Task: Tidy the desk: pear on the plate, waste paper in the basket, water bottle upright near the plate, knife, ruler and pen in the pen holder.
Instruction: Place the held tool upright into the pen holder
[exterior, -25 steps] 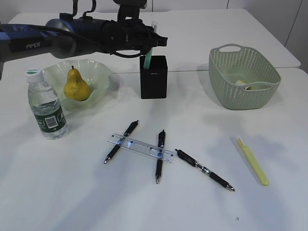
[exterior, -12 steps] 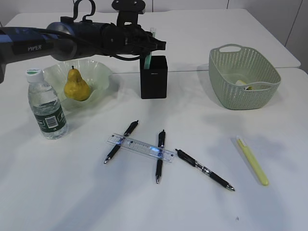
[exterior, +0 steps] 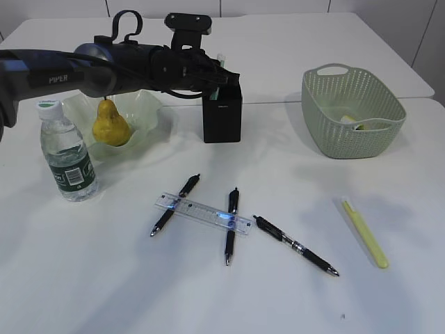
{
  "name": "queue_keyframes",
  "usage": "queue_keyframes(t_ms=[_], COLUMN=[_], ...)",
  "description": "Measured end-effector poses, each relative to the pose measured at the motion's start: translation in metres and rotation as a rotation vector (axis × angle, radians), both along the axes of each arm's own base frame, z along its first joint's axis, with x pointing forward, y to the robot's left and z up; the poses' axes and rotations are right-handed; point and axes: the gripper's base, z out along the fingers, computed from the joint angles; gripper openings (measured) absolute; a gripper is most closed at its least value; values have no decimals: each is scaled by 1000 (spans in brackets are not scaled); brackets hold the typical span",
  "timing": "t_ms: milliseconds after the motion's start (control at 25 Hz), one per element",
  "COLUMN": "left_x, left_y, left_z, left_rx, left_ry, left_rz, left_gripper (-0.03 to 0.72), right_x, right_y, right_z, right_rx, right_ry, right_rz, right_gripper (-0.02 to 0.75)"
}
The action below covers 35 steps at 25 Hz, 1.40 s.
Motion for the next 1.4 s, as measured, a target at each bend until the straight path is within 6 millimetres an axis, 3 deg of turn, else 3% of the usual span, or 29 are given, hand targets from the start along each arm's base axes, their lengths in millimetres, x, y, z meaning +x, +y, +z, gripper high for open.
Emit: queue_keyframes(t_ms=[440,760,1000,1120,1400], left_x=[1,3,2,1,-5], left_y=[2,6,6,7,26], left_z=[-1,-2,-2,7,50], left_rx=[1,3,4,4,35], left_ry=[2,6,9,10,39], left_rz=[4,10,10,11,20], left_gripper=[128,213,237,237,237], right_x=[0,0,0,0,-1], right_y=[0,0,0,0,2], right_z=[0,0,0,0,0], right_rx=[0,0,0,0,22], right_ry=[-1,-1,-2,-2,8], right_rz=[0,0,0,0,3], right_gripper=[498,498,498,498,498])
